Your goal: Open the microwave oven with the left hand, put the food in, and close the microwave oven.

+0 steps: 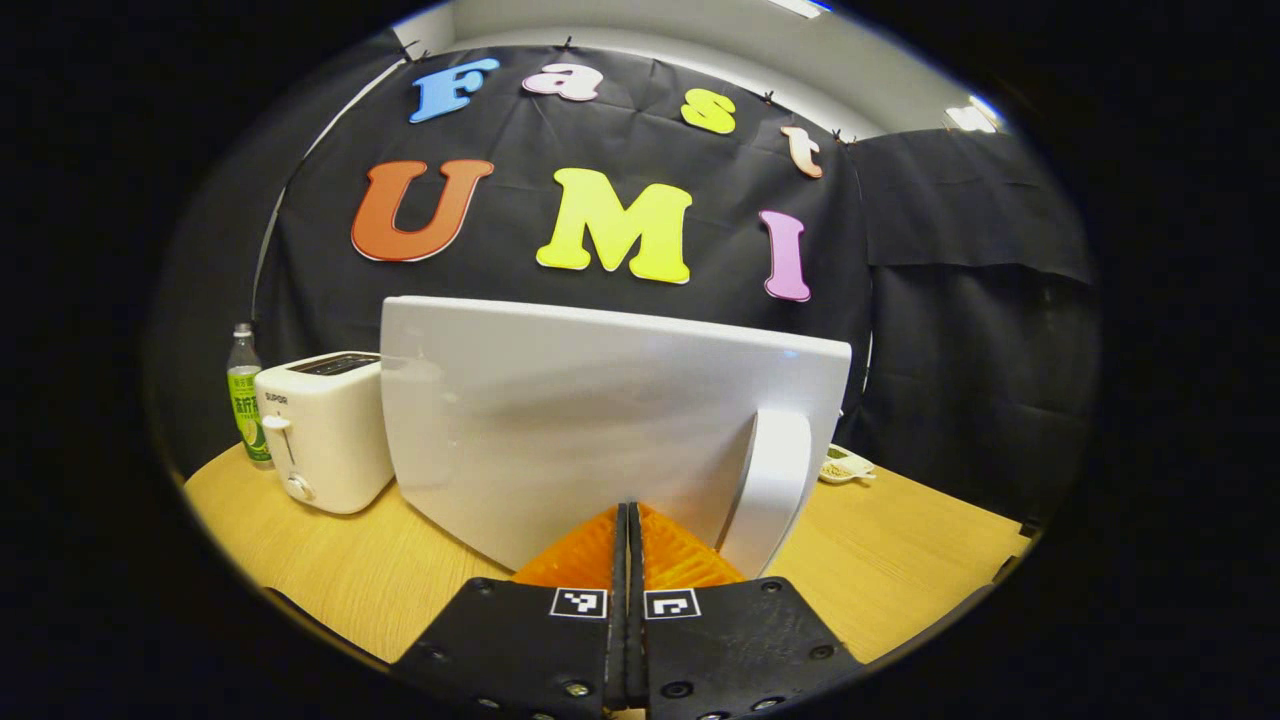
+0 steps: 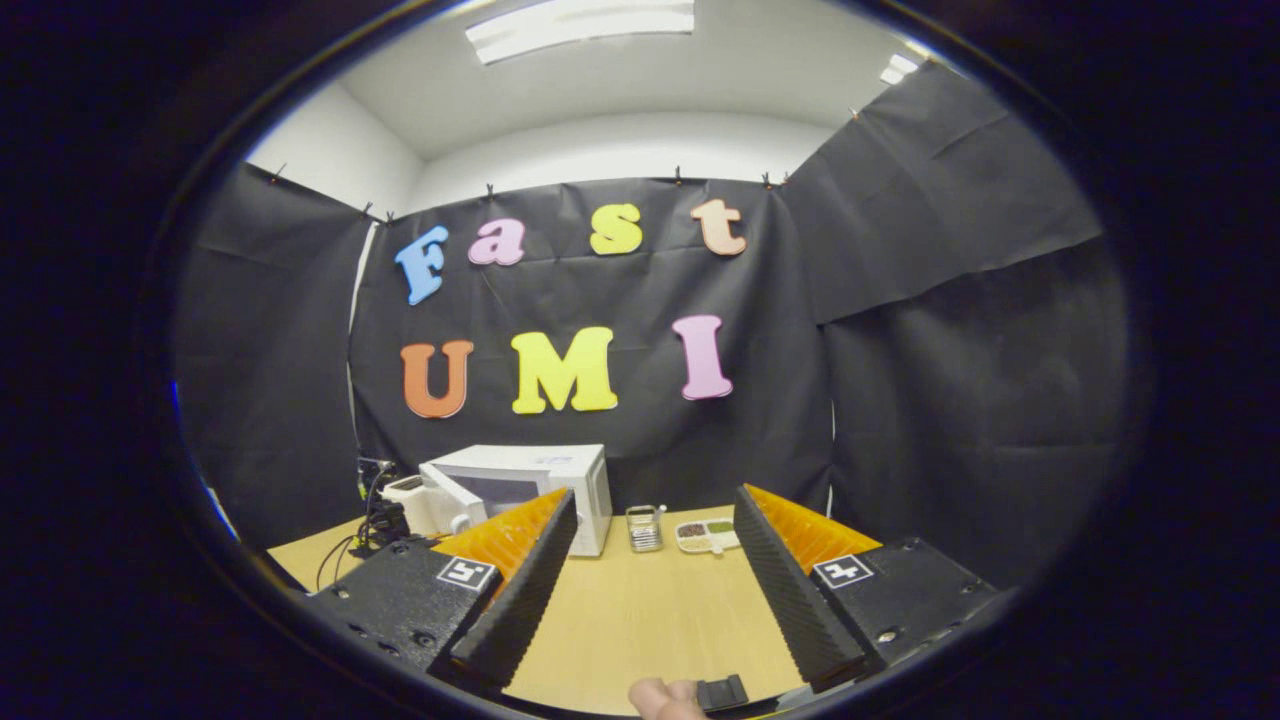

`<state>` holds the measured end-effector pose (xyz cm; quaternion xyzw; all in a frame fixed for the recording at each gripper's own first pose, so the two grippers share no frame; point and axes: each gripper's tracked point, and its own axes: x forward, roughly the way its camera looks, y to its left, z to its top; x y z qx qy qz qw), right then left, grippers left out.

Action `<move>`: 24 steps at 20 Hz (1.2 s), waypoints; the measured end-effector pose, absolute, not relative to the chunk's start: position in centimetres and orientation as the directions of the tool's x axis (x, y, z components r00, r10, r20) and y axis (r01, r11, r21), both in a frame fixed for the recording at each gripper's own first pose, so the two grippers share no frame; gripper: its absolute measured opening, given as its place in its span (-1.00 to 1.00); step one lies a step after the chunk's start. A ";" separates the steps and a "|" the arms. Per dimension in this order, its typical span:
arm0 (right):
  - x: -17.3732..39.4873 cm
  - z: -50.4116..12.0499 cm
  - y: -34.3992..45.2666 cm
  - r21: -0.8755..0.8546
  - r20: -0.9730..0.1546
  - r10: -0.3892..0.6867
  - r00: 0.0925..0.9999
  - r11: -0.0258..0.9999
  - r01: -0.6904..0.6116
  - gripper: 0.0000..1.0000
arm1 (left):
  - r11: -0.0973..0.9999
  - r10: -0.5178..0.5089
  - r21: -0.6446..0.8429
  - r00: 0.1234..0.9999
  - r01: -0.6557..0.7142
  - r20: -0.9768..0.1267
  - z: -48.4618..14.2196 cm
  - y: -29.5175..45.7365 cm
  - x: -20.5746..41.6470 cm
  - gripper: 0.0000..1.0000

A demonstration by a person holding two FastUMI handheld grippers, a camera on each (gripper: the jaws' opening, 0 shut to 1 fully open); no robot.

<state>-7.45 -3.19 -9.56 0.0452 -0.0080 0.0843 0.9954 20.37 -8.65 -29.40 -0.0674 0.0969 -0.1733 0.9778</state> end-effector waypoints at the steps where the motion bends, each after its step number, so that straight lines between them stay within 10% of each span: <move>1: -7.2 -10.0 -3.1 0.093 0.017 0.176 0.984 0.980 -0.177 0.80 | 0.930 -0.353 -0.168 0.922 0.327 -0.160 -29.1 -9.3 21.2 -1.00; 24: -3.0 -14.6 -3.6 0.186 -0.095 0.219 0.971 0.962 -0.199 0.82 | 0.939 -0.297 -0.280 0.877 0.198 -0.378 -32.7 -16.5 32.3 -0.99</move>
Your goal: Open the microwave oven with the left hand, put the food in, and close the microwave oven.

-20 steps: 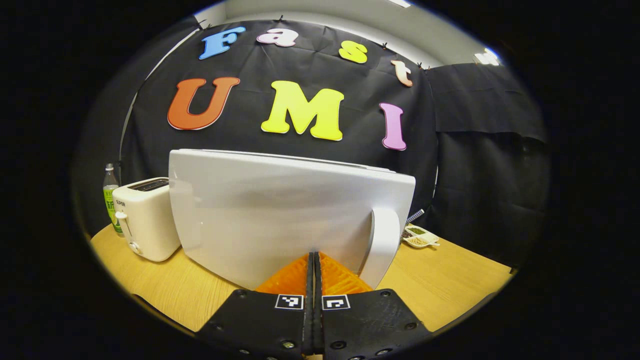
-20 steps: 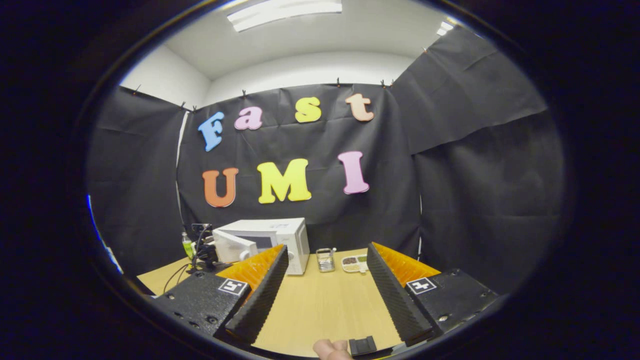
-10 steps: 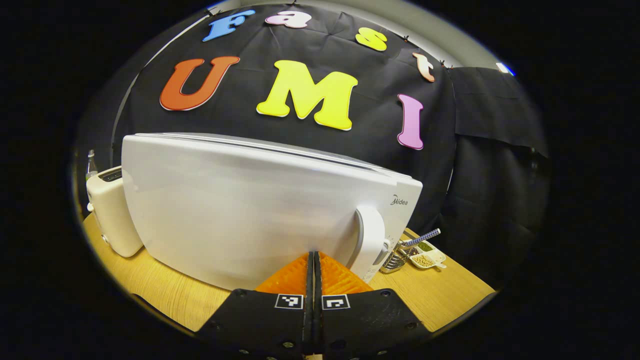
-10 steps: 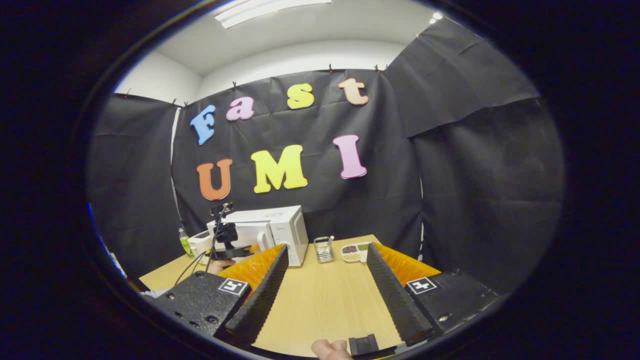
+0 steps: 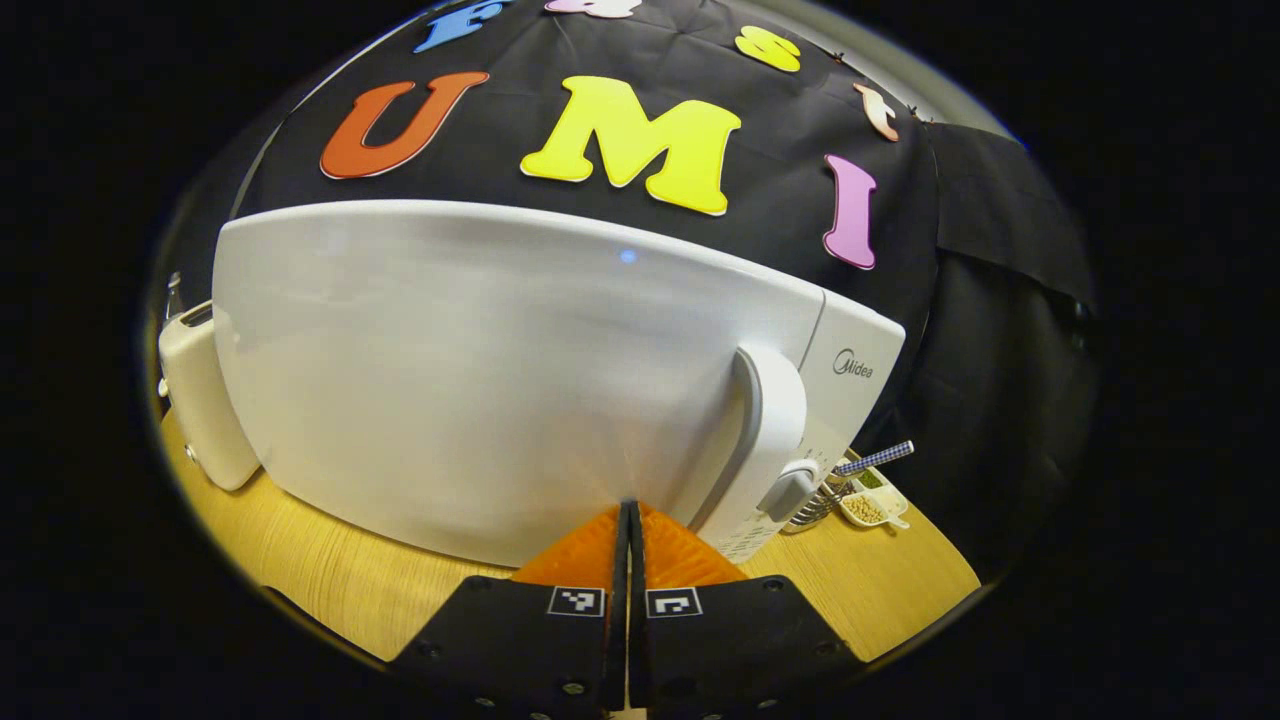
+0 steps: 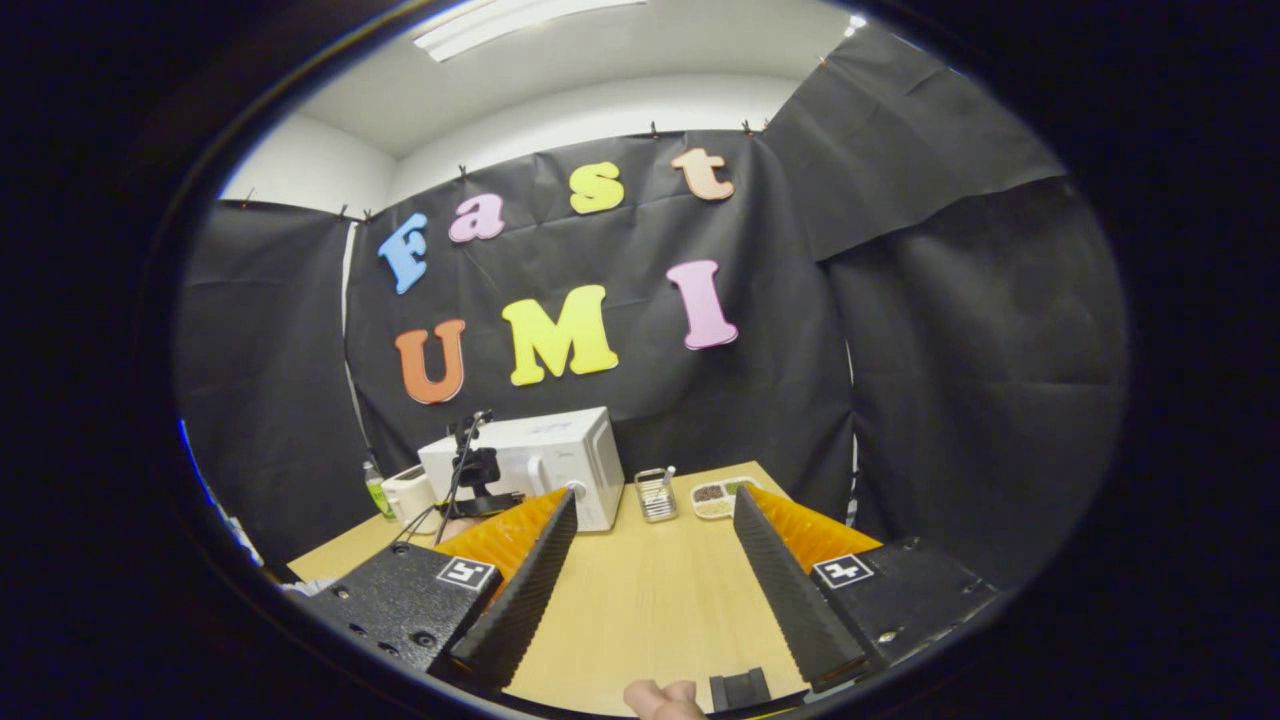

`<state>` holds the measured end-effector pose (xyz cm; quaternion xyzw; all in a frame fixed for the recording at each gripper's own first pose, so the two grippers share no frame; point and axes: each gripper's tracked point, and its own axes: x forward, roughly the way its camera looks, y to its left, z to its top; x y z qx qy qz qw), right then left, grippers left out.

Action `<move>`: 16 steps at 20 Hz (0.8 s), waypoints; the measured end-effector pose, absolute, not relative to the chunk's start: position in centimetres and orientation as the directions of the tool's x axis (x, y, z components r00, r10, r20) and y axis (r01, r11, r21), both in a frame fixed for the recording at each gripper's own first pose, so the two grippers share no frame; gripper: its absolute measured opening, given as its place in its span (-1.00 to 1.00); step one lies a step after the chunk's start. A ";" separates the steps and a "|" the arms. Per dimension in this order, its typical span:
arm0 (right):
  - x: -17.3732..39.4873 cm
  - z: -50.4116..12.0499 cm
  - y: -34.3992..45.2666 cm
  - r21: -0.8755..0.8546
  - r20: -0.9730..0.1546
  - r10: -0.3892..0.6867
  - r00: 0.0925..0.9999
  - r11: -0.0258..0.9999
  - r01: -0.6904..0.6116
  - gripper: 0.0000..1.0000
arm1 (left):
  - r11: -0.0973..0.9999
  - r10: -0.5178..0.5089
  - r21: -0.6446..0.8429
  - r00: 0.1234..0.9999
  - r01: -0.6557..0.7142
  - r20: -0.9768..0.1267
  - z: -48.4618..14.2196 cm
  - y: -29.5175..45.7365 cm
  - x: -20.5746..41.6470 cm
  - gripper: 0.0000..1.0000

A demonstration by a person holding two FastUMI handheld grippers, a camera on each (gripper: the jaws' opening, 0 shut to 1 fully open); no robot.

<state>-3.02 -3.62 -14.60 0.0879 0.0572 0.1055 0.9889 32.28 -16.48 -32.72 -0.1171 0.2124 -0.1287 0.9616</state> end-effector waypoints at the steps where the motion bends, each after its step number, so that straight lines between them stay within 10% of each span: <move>1: -3.2 -14.5 -3.7 0.184 -0.095 0.216 0.972 0.963 -0.196 0.82 | 0.938 -0.298 -0.286 0.873 0.195 -0.386 -32.8 -16.4 31.9 -0.99; 11: -4.2 -14.8 -2.5 0.170 -0.115 0.213 0.970 0.967 -0.192 0.82 | 0.957 -0.280 -0.170 0.903 0.235 -0.327 -27.5 -13.7 23.4 -1.00; 12: -4.4 -14.9 -2.3 0.169 -0.118 0.215 0.969 0.966 -0.193 1.00 | 0.964 -0.259 -0.145 0.911 0.223 -0.321 -26.6 -13.1 22.0 -0.12; 15: -4.9 -14.5 -1.9 0.162 -0.117 0.207 0.971 0.969 -0.187 0.82 | 0.969 -0.239 -0.134 0.927 0.209 -0.288 -22.8 -11.8 18.0 0.02; 16: -5.0 -14.3 -1.8 0.160 -0.114 0.205 0.972 0.970 -0.185 0.82 | 0.969 -0.237 -0.127 0.935 0.210 -0.264 -21.2 -11.5 16.6 0.69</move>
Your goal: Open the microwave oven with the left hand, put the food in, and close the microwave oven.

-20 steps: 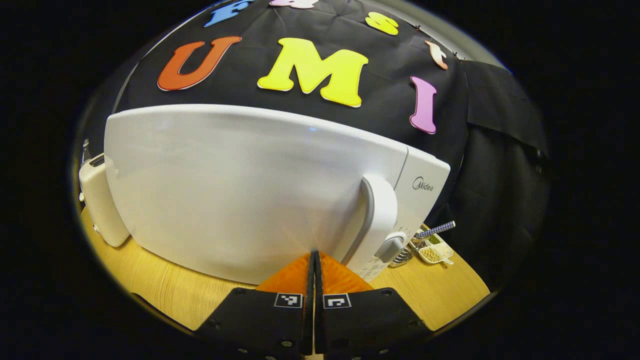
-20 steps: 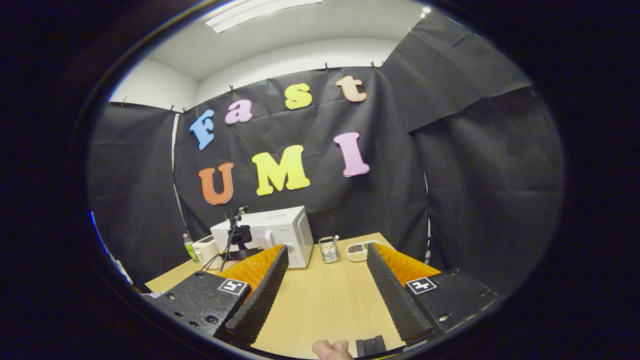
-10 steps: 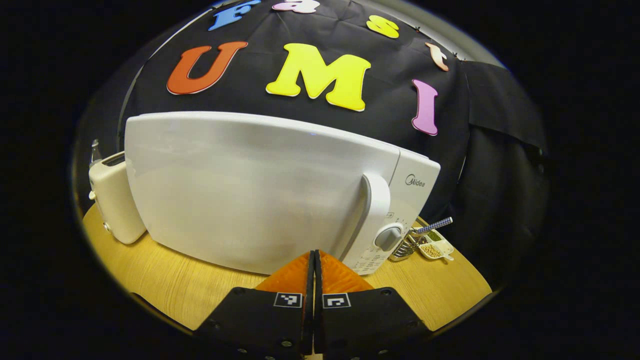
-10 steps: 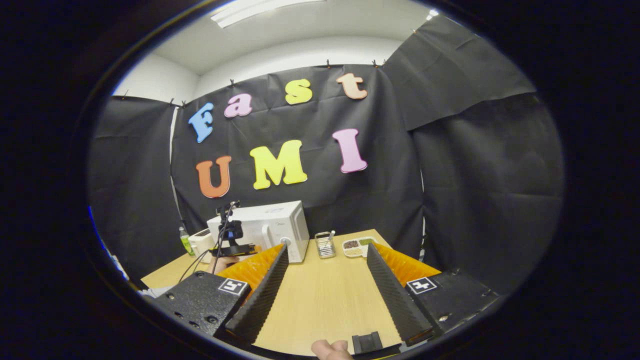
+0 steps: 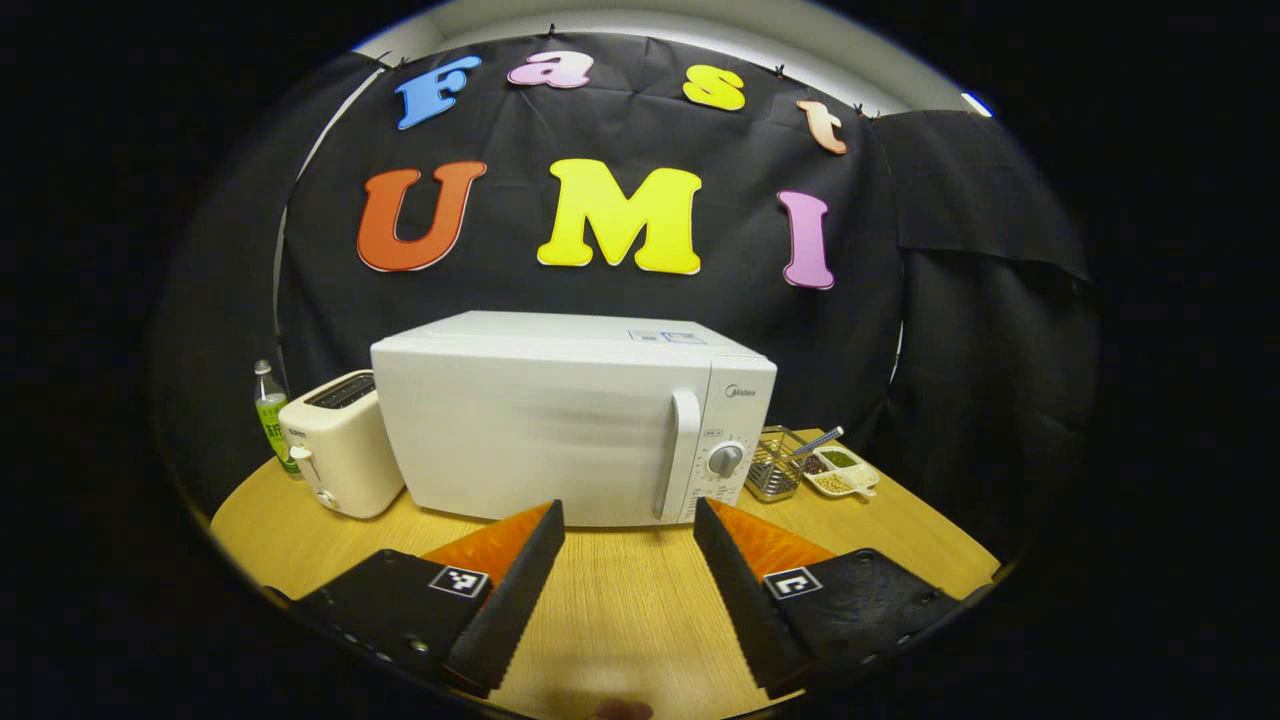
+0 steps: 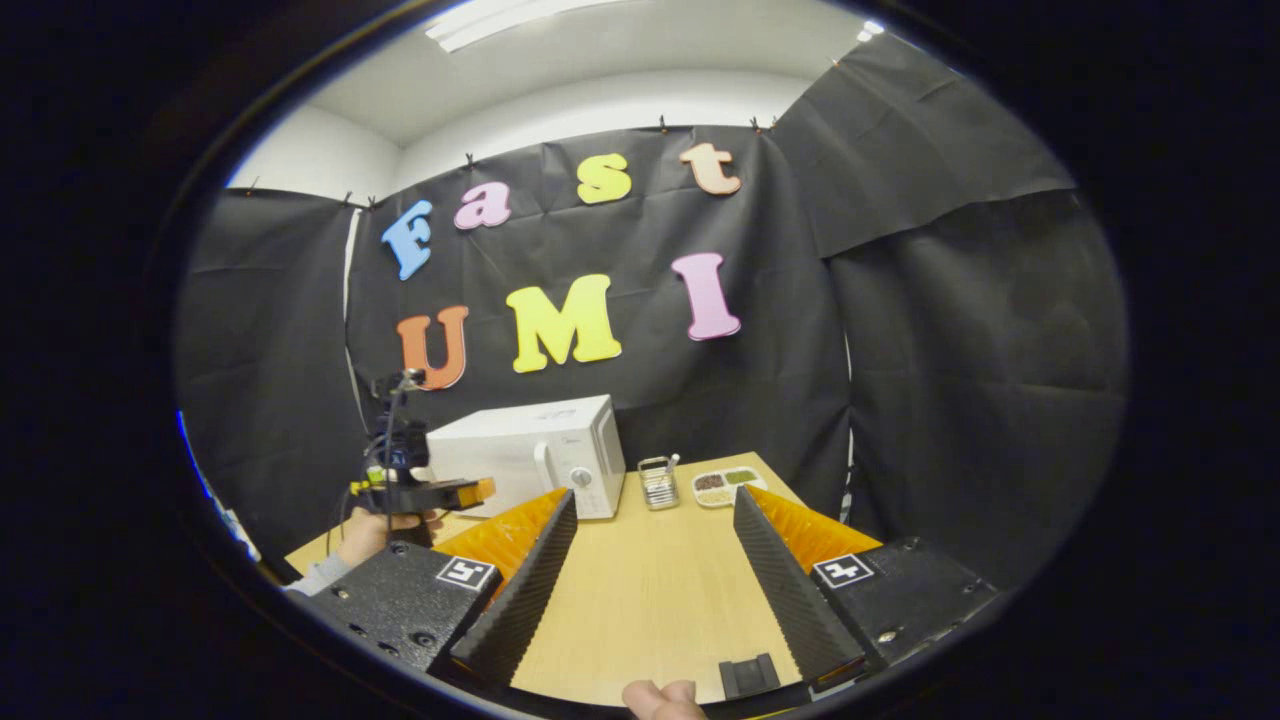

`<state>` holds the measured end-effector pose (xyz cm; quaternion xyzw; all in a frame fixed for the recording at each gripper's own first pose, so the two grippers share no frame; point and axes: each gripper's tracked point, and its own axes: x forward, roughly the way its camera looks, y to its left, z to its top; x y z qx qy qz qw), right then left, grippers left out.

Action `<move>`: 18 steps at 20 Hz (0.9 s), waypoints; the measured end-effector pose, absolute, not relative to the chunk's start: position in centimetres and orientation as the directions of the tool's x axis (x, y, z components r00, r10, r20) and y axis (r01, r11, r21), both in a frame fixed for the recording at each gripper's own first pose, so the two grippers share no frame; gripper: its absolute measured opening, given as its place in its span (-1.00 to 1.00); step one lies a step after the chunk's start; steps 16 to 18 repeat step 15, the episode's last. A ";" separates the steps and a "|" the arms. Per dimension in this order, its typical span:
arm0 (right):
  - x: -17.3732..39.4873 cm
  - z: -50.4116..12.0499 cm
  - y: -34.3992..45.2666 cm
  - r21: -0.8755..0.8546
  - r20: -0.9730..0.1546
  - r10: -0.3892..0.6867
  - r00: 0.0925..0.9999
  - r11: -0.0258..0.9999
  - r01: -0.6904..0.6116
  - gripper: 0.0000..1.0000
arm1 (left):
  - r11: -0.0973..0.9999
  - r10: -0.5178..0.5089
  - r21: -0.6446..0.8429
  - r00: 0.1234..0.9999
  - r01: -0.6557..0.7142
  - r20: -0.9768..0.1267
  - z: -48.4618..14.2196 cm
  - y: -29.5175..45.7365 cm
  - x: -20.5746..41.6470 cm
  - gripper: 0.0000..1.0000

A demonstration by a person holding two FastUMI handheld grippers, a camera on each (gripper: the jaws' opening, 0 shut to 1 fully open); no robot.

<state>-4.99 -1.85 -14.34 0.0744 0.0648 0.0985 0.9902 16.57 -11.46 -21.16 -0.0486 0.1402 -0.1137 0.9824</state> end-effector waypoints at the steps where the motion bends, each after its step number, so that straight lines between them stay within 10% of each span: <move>1: -5.2 -14.2 -1.7 0.159 -0.112 0.202 0.973 0.970 -0.183 0.82 | 0.969 -0.238 -0.120 0.940 0.215 -0.242 -19.7 -11.3 15.0 0.83; 18: -7.6 -11.0 -2.3 0.129 -0.056 0.154 0.986 0.981 -0.146 1.00 | 0.988 -0.146 -0.035 0.989 0.148 0.035 -4.6 -7.4 -5.6 0.85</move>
